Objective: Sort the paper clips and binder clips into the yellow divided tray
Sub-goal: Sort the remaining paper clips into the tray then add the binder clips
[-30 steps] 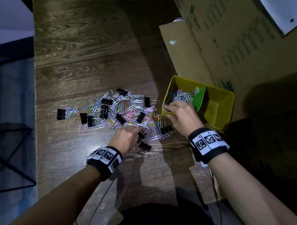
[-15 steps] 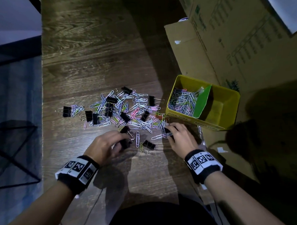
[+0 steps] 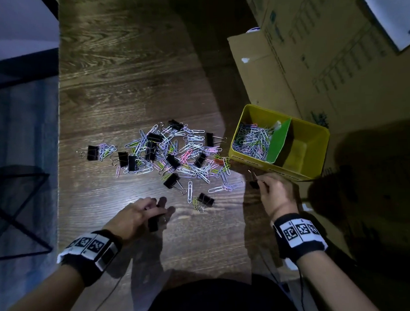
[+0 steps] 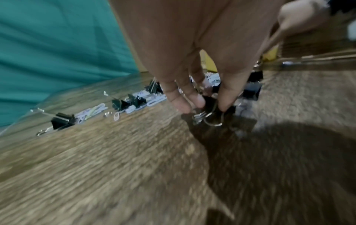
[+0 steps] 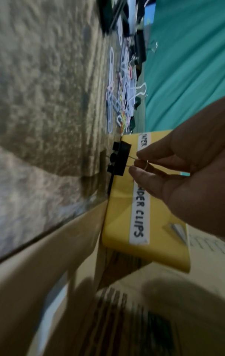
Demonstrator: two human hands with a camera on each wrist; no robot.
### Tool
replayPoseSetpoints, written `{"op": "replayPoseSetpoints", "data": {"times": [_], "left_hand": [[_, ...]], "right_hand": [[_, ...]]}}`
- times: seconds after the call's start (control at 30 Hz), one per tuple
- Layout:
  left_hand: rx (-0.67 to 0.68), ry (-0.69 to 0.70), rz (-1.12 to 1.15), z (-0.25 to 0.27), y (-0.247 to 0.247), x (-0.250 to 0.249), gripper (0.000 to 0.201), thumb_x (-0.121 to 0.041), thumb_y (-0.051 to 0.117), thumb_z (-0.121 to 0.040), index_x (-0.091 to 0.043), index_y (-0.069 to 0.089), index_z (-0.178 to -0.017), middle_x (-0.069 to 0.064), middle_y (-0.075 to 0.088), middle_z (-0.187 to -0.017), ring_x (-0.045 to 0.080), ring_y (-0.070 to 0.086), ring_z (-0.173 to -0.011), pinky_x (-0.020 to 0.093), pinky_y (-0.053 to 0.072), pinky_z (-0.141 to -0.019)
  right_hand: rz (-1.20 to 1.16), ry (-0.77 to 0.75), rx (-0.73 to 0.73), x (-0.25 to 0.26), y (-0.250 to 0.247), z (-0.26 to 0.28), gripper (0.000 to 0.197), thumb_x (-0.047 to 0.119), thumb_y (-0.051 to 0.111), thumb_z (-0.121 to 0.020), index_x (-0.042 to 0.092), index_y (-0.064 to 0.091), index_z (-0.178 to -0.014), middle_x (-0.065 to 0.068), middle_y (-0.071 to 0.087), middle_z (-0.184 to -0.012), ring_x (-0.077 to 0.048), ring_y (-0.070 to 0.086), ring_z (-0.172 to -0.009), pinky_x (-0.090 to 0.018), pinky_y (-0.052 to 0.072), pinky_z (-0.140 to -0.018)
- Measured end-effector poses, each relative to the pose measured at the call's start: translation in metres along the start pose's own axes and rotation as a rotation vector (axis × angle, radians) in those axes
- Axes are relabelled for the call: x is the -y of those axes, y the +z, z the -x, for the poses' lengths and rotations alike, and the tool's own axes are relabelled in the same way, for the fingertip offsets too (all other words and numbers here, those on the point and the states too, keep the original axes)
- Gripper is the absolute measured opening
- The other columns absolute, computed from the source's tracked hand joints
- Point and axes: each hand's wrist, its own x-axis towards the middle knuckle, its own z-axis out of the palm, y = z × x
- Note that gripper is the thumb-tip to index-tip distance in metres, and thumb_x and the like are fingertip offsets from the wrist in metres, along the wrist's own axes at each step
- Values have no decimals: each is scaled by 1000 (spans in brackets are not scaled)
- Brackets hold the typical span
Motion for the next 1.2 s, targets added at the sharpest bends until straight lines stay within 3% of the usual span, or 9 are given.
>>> {"op": "replayPoseSetpoints", "data": {"times": [0.13, 0.23, 0.33, 0.5, 0.6, 0.8, 0.93, 1.07, 1.2], "left_hand": [[1, 9, 3, -6, -9, -2, 40, -16, 72, -71, -38, 54, -99, -2, 55, -91, 27, 60, -81, 39, 54, -68], [76, 58, -130, -8, -14, -4, 50, -22, 77, -61, -34, 55, -105, -4, 55, -97, 23, 61, -78, 35, 56, -59], [4, -24, -152, -30, -36, -22, 39, -23, 65, -76, -26, 57, -113, 0, 56, -106, 22, 60, -89, 35, 55, -70], [-154, -128, -164, -115, -57, -59, 40, -18, 53, -87, -21, 49, -126, 5, 51, -117, 28, 59, -98, 40, 52, -76], [-90, -167, -184, -151, -55, -68, 49, -14, 53, -83, -24, 46, -130, 5, 45, -129, 31, 57, -104, 42, 51, -83], [-83, -202, -201, -172, -47, -72, 36, -1, 53, -82, -13, 55, -116, 8, 52, -115, 33, 58, -98, 42, 47, -85], [-166, -186, -54, -164, -50, -64, 33, -3, 60, -82, -10, 59, -114, 8, 44, -122, 30, 57, -100, 37, 45, -95], [-282, -135, 82, -150, -61, -49, 30, -3, 69, -76, -11, 65, -106, 9, 45, -119, 22, 53, -103, 27, 40, -97], [-266, -80, 193, -134, -70, -34, 34, 0, 70, -75, -19, 66, -103, 7, 54, -115, 10, 54, -96, 16, 39, -90]], "right_hand": [[59, 33, 61, -14, -1, 8, 17, -2, 65, -78, 4, 74, -90, -17, 68, -96, -32, 64, -87, -30, 48, -79], [109, -6, 37, -7, -2, 11, 15, 7, 69, -75, 10, 74, -89, -10, 66, -99, -31, 60, -94, -36, 48, -84], [73, -150, 23, 19, 3, 15, 14, 10, 70, -77, 11, 73, -91, -9, 64, -102, -28, 58, -96, -33, 47, -88], [130, -456, 478, 65, 37, 20, 36, 27, 65, -84, 22, 62, -119, -3, 52, -129, -24, 46, -120, -39, 42, -100], [268, -482, 640, 76, 49, 21, 36, 24, 64, -83, 19, 60, -119, -7, 49, -130, -30, 40, -123, -44, 40, -99], [229, -419, 612, 72, 55, 21, 28, 2, 50, -83, 9, 64, -106, -14, 51, -111, -35, 55, -101, -40, 46, -82], [-29, -319, 529, 62, 42, 23, 25, 9, 59, -84, 17, 70, -104, -5, 58, -108, -25, 59, -98, -32, 49, -87], [-44, -160, 369, 29, 16, 20, 25, 7, 65, -81, 20, 71, -101, 1, 56, -110, -13, 54, -98, -20, 41, -96], [-2, 22, 225, -1, -2, 18, 22, 3, 70, -75, 19, 72, -89, 0, 57, -105, -16, 58, -87, -20, 45, -81]]}}
